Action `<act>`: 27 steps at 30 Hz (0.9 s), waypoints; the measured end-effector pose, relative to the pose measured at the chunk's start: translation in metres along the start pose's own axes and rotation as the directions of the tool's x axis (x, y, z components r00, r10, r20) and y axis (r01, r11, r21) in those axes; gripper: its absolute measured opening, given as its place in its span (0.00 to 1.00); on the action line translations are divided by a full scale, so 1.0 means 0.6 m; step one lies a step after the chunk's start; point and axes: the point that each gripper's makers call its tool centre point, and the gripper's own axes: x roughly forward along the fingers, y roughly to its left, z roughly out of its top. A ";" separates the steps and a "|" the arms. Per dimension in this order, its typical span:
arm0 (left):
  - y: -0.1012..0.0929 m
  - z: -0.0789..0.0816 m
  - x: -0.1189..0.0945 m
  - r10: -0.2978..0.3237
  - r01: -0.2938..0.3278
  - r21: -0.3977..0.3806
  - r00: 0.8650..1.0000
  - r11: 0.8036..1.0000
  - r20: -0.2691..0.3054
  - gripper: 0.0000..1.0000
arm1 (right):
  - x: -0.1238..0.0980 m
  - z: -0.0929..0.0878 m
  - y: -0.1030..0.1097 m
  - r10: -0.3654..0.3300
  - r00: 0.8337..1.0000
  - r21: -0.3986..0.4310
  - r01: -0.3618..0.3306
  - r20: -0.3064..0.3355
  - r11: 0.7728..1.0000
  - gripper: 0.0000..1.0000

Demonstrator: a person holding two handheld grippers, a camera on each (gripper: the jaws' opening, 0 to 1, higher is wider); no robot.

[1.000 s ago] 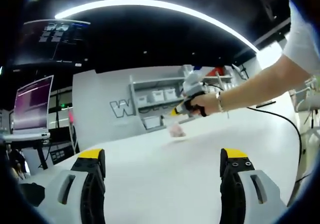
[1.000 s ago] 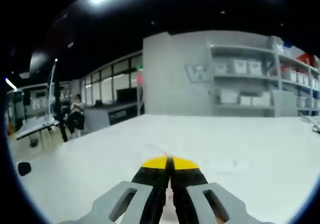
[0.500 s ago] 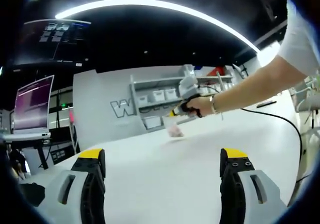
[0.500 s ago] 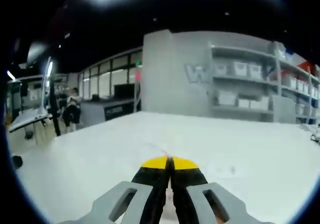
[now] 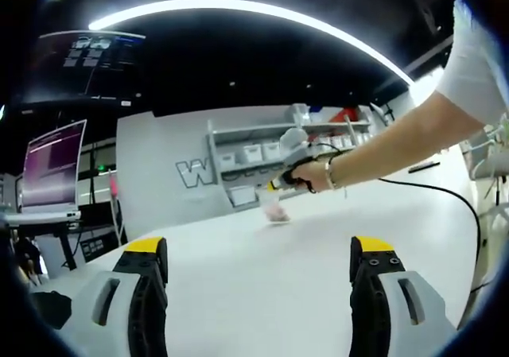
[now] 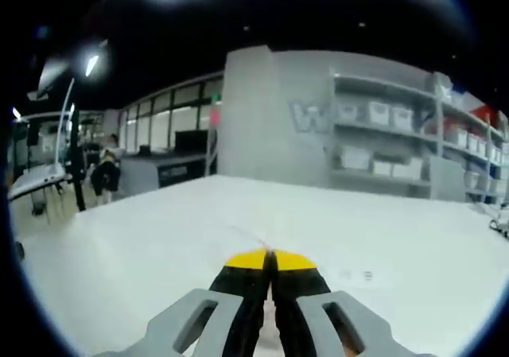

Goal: Open the resealable bag by pulling the two sides of the seal apart until the entire bag opening is separated and visibly accessible.

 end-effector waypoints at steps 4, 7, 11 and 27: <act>0.000 0.001 0.000 0.001 -0.001 -0.001 1.000 1.000 0.002 0.93 | 0.007 -0.011 0.014 0.010 1.000 -0.019 -0.011 -0.005 1.000 0.00; 0.000 0.001 0.000 0.001 -0.001 -0.002 1.000 1.000 0.005 0.93 | 0.010 -0.014 0.029 0.030 1.000 -0.033 -0.030 -0.005 0.999 0.00; 0.000 0.002 0.000 0.002 -0.002 -0.004 1.000 1.000 0.007 0.93 | 0.012 -0.024 0.048 0.058 0.998 -0.039 -0.058 -0.017 0.998 0.00; -0.001 0.002 -0.002 0.002 -0.002 -0.012 1.000 1.000 0.009 0.93 | 0.003 -0.087 0.107 0.176 0.980 -0.070 -0.183 -0.093 0.981 0.01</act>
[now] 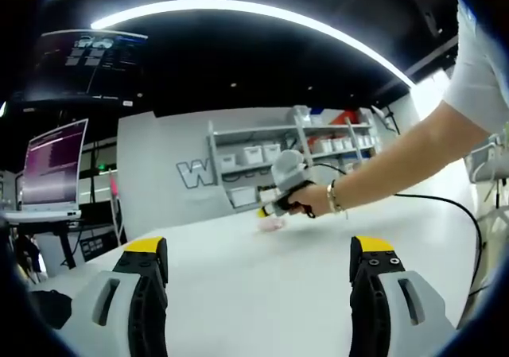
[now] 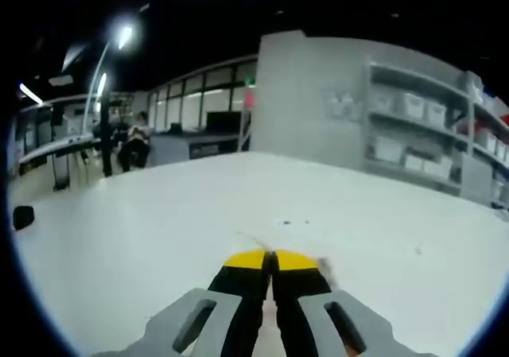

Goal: Open the resealable bag by pulling the two sides of the seal apart until the entire bag opening is separated and visibly accessible.

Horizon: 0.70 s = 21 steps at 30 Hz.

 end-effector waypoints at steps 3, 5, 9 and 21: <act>0.000 0.000 0.000 0.000 0.000 0.001 1.000 1.000 0.001 0.93 | -0.001 -0.003 0.015 0.036 0.999 0.008 -0.036 -0.003 0.999 0.04; -0.001 0.001 -0.001 -0.001 0.001 -0.001 1.000 1.000 0.001 0.93 | -0.001 -0.009 0.025 0.054 0.998 -0.001 -0.054 -0.011 0.999 0.05; 0.001 0.002 -0.002 0.001 -0.001 -0.008 1.000 1.000 0.002 0.93 | -0.002 -0.018 0.031 0.054 0.998 -0.038 -0.055 -0.016 0.998 0.06; -0.001 0.004 -0.004 0.000 0.000 -0.017 1.000 1.000 0.006 0.93 | -0.010 -0.014 0.032 0.062 0.998 -0.057 -0.062 0.005 0.996 0.15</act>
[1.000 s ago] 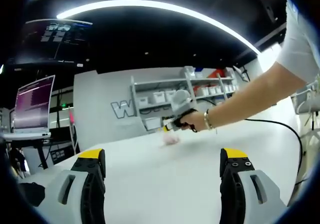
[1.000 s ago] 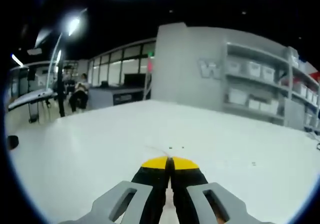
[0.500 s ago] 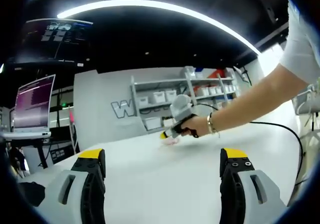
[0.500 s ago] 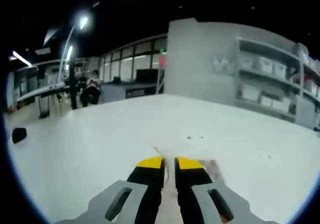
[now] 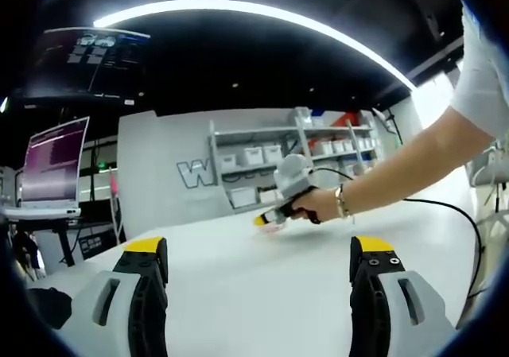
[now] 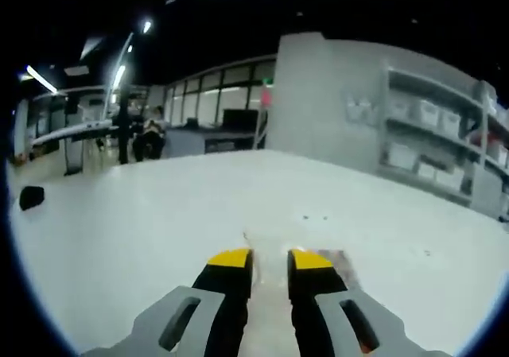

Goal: Open the resealable bag by pulling the two sides of the seal apart until the entire bag opening is separated and visibly accessible.

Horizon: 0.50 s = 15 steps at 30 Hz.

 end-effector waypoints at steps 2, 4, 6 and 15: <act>0.000 0.001 0.000 -0.001 0.001 -0.003 1.000 1.000 0.003 0.93 | -0.001 0.000 0.002 0.004 1.000 -0.003 -0.004 0.003 1.000 0.15; -0.001 0.003 -0.001 -0.002 0.002 -0.007 1.000 1.000 0.008 0.93 | -0.001 0.000 0.004 0.008 1.000 -0.007 -0.008 0.004 1.000 0.17; -0.001 0.003 -0.001 -0.002 0.002 -0.010 1.000 1.000 0.007 0.93 | -0.001 0.001 0.010 0.016 1.000 -0.019 -0.016 0.007 1.000 0.22; -0.002 0.003 -0.001 -0.003 0.003 -0.018 1.000 1.000 0.005 0.94 | 0.001 0.007 0.018 0.024 1.000 -0.059 -0.023 0.014 0.998 0.32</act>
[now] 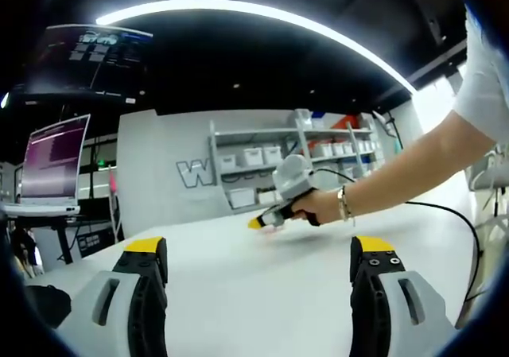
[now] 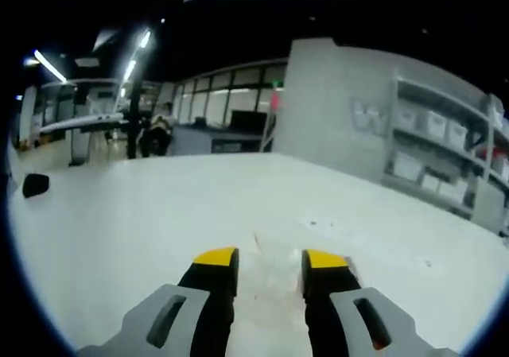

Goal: Open the resealable bag by pulling the two sides of the seal apart until the entire bag opening is separated and visibly accessible.

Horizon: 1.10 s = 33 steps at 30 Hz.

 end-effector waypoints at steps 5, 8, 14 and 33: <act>-0.001 -0.001 0.000 0.000 0.000 -0.001 1.000 1.000 -0.005 0.95 | -0.002 0.000 0.001 -0.001 1.000 0.005 0.001 0.008 1.000 0.37; -0.001 -0.001 0.000 -0.001 0.001 -0.002 1.000 1.000 -0.003 0.95 | -0.004 0.000 -0.001 -0.004 1.000 0.008 0.004 0.011 1.000 0.41; 0.001 -0.001 -0.001 0.002 -0.002 -0.005 1.000 1.000 -0.002 0.97 | -0.009 -0.002 -0.002 -0.005 1.000 0.046 0.004 0.010 0.999 0.52; 0.004 -0.001 -0.001 0.011 -0.011 0.003 1.000 1.000 0.001 0.97 | -0.049 0.012 0.025 0.023 0.997 0.143 -0.034 0.080 0.989 0.86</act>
